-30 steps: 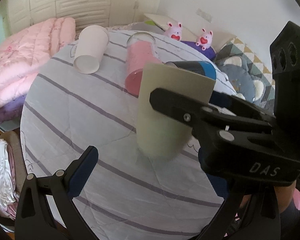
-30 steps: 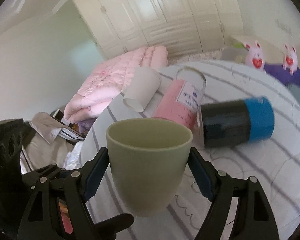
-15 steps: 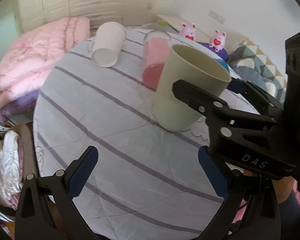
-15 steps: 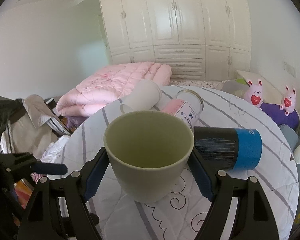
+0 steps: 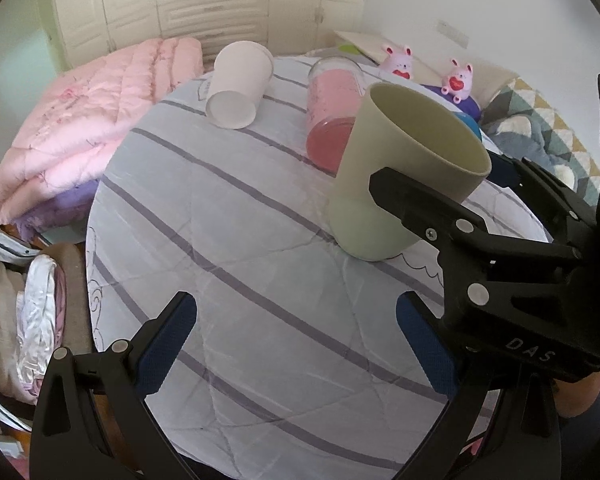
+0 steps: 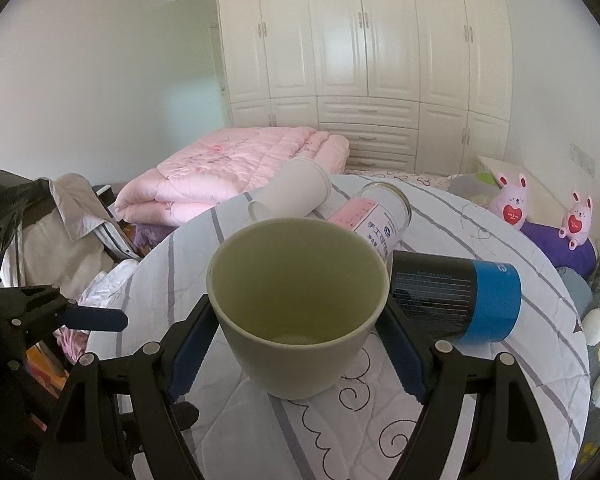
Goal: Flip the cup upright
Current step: 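Open the left tool and withdraw it from the upright cup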
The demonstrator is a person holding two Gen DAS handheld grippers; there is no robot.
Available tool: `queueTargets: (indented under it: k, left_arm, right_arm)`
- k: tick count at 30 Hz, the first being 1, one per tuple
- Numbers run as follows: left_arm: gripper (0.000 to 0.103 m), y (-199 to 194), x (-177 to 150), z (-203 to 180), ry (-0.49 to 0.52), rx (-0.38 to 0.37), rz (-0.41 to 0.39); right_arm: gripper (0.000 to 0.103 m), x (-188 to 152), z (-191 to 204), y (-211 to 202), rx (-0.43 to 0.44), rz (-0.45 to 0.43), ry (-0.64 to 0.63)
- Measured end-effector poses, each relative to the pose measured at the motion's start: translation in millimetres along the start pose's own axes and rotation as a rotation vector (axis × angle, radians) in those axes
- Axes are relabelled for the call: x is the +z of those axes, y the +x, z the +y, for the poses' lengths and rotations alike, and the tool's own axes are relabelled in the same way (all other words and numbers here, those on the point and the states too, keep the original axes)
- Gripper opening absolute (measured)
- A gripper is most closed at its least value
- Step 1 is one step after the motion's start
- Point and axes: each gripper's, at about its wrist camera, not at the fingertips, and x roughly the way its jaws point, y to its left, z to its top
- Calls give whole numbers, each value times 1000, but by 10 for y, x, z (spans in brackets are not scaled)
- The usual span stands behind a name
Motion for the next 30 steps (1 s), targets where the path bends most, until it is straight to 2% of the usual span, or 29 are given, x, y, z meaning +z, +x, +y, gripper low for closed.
queueTargets:
  k: [13,20,30]
  left_arm:
    - [101,-28,-33,-141,29,30,-37]
    - [101,-118,-46,-209,37,53,-85]
    - [101,-207,-104,-353,71,64,-130]
  right_arm:
    - [80,-32,-13,-34,13,-2,-12]
    - [81,-36,-26,-118,38,-15,3]
    - [82,-103,-84,-317,19,-37,21]
